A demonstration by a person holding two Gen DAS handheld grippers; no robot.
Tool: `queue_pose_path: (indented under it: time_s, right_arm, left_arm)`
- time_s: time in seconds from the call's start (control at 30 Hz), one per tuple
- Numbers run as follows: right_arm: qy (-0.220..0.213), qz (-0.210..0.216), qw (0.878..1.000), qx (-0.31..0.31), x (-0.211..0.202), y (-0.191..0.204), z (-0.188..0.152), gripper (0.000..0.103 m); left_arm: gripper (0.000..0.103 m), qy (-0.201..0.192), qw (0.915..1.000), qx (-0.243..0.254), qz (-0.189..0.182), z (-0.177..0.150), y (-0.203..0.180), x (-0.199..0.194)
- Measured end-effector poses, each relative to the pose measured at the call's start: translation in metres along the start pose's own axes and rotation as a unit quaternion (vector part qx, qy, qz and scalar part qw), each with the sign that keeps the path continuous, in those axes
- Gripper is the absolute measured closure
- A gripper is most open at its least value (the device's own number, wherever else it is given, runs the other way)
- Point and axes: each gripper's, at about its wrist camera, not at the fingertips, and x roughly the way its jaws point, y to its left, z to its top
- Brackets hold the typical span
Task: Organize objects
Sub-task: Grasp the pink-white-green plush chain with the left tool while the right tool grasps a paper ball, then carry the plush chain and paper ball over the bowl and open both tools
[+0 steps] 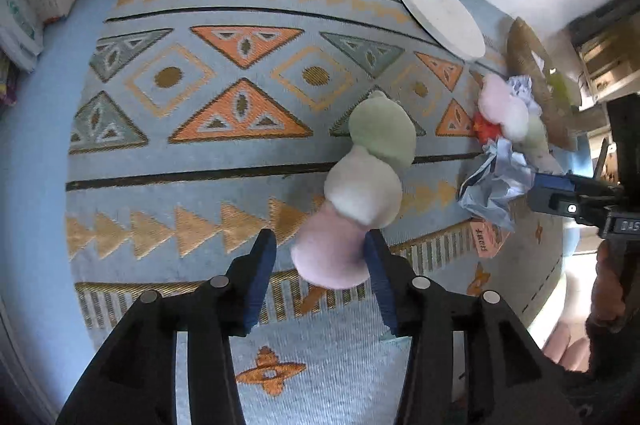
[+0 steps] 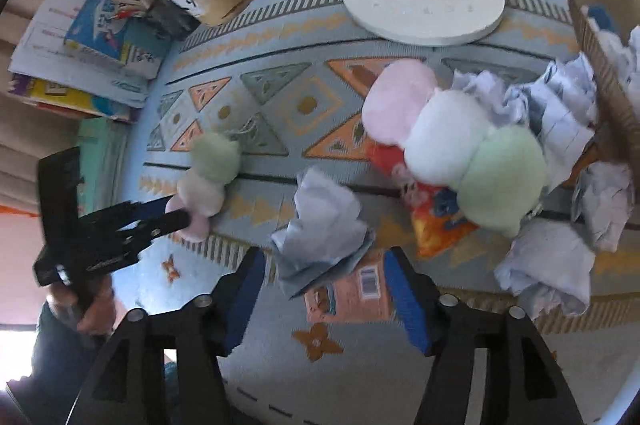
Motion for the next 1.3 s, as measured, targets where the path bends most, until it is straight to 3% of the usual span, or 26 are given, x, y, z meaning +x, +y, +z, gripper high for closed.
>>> queue_pose_path:
  time_s: [0.1, 0.17, 0.33, 0.4, 0.47, 0.5, 0.53, 0.6, 0.7, 0.93, 1.17, 1.3]
  right_arm:
    - [0.004, 0.028, 0.999, 0.024, 0.007, 0.001, 0.001, 0.041]
    - [0.005, 0.013, 0.999, 0.039, 0.013, -0.003, 0.003, 0.041]
    - [0.005, -0.008, 0.999, 0.044, 0.029, 0.003, 0.013, 0.041]
    - [0.008, -0.034, 0.999, 0.035, 0.034, 0.007, 0.016, 0.057]
    - [0.009, -0.032, 0.999, 0.036, 0.035, 0.006, 0.015, 0.06]
    - [0.002, -0.03, 0.999, 0.035, 0.032, 0.006, 0.014, 0.074]
    - [-0.004, -0.03, 0.999, 0.03, 0.029, 0.006, 0.013, 0.08]
    - [-0.015, -0.023, 0.999, 0.024, 0.021, 0.005, 0.011, 0.085]
    - [-0.04, -0.011, 0.999, 0.022, -0.001, 0.004, 0.008, 0.085]
    - [-0.109, -0.002, 0.993, 0.052, -0.075, -0.028, -0.003, 0.085]
    - [-0.196, -0.083, 0.97, 0.114, -0.17, -0.114, -0.008, 0.085]
    - [-0.216, -0.156, 0.953, 0.142, -0.203, -0.165, 0.001, 0.085]
  left_arm:
    - [0.06, 0.005, 0.9999, -0.014, -0.002, 0.009, 0.007, -0.007]
    - [0.06, 0.003, 1.0, -0.005, 0.001, 0.013, 0.005, -0.011]
    - [0.06, 0.016, 0.9965, 0.072, 0.038, 0.026, -0.028, 0.0]
    - [0.06, 0.024, 0.994, 0.094, 0.05, 0.028, -0.037, 0.011]
    - [0.058, 0.036, 0.9937, 0.097, 0.043, 0.027, -0.042, 0.02]
    - [0.058, 0.033, 0.9935, 0.098, 0.046, 0.025, -0.045, 0.022]
    - [0.058, 0.026, 0.9926, 0.105, 0.055, 0.023, -0.048, 0.023]
    - [0.074, 0.01, 0.9902, 0.125, 0.061, 0.019, -0.055, 0.021]
    - [0.075, -0.002, 0.9893, 0.124, 0.077, 0.018, -0.061, 0.017]
    - [0.075, -0.051, 0.9929, 0.107, -0.011, 0.042, -0.099, -0.025]
    - [0.074, -0.071, 0.9763, 0.197, -0.056, 0.093, -0.222, -0.017]
    - [0.074, -0.071, 0.9653, 0.241, -0.071, 0.124, -0.291, 0.007]
